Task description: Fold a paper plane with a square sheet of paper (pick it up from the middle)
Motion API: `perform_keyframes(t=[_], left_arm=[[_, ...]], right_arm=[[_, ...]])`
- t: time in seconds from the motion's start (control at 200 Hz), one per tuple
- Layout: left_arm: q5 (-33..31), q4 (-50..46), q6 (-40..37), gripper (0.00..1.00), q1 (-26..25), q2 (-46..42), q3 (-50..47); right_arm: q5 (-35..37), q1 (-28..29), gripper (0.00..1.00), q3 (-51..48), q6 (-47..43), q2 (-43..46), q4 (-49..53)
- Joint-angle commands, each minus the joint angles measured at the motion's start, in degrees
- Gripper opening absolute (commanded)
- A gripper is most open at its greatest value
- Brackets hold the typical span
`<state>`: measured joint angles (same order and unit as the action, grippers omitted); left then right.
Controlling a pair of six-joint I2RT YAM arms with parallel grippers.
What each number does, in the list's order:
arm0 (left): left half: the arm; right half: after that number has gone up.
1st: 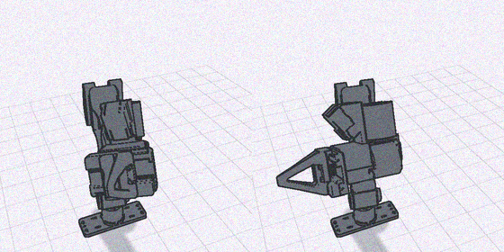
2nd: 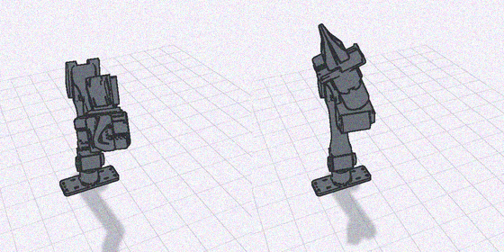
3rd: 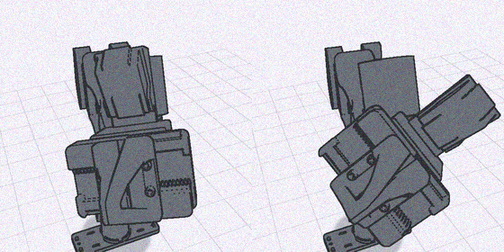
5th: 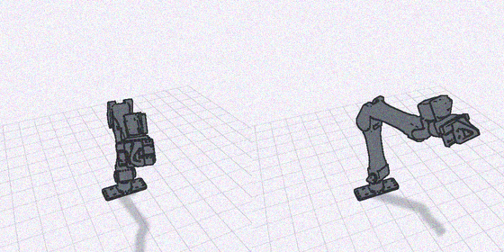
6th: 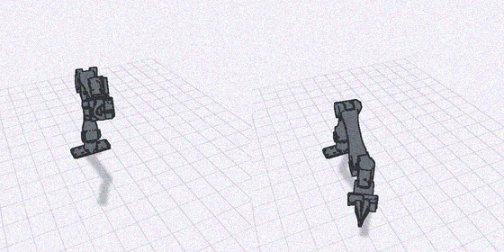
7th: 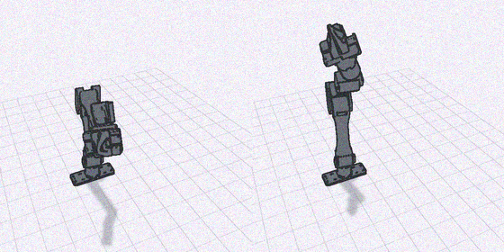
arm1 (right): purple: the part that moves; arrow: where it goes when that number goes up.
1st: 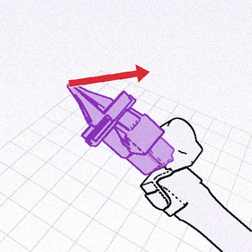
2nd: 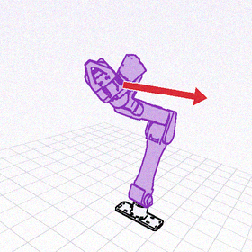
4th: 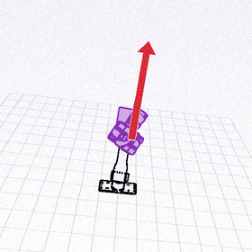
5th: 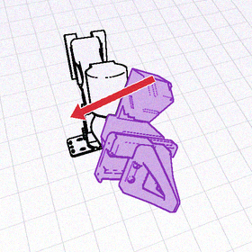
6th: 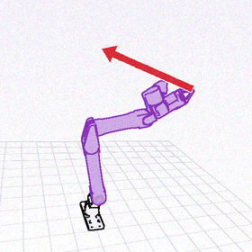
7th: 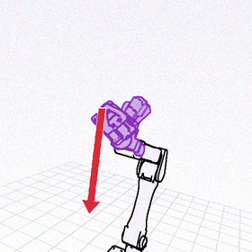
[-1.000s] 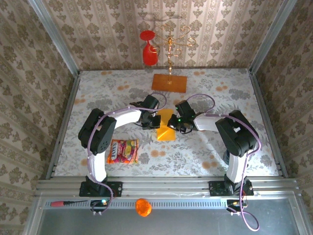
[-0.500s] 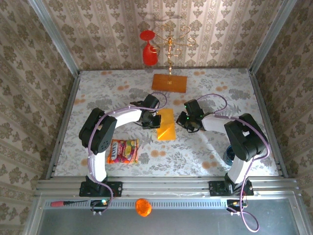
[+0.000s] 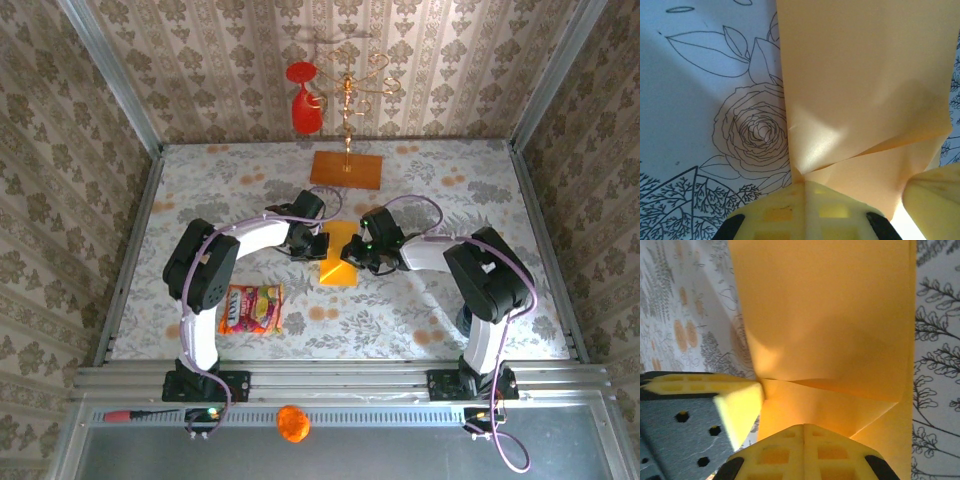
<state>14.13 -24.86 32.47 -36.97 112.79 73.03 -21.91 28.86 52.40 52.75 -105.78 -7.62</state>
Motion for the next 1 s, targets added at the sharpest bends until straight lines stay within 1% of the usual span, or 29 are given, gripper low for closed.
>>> perform_keyframes(t=[0.0, 0.11, 0.17, 0.33, 0.48, 0.58, 0.65, 0.83, 0.995], left_arm=[[-1.5, -1.8, -1.5, 0.0, 0.8, 3.1, -0.1], [-1.1, -1.7, -1.5, 0.0, 0.8, 2.6, 0.2], [-1.0, -1.4, -1.5, 0.0, 0.8, 1.9, 0.3], [1.1, 2.2, -1.2, 0.0, 0.8, -4.4, -1.4], [4.6, 5.9, 0.4, 0.14, 0.4, -10.4, -4.4], [6.8, 7.1, 0.9, 0.18, -0.8, -12.2, -6.3], [8.4, 7.4, 2.0, 0.16, -1.6, -12.0, -7.3], [10.6, 9.1, 4.5, 0.0, -2.6, -9.8, -9.7], [11.7, 9.3, 4.8, 0.0, -2.7, -8.6, -10.6]], right_arm=[[-1.8, 0.0, 0.0, 0.3, 1.3, -2.2, -1.4], [-0.9, 0.0, 0.0, 0.2, 2.0, -3.2, -0.4], [0.9, 0.0, 0.0, 0.1, 2.4, -3.3, 1.8], [5.2, 0.0, 0.0, -0.7, 2.6, -3.1, 7.5], [6.6, 0.0, 0.0, -0.2, 2.2, -3.1, 10.8], [6.9, 0.0, 0.0, 0.2, 1.9, -3.1, 12.1], [7.1, 0.0, 0.0, 0.5, 1.7, -3.2, 13.2], [7.0, 0.0, 0.0, 0.8, 1.9, -3.5, 13.9], [6.1, 0.0, 0.0, 1.0, 2.3, -3.9, 13.7]])
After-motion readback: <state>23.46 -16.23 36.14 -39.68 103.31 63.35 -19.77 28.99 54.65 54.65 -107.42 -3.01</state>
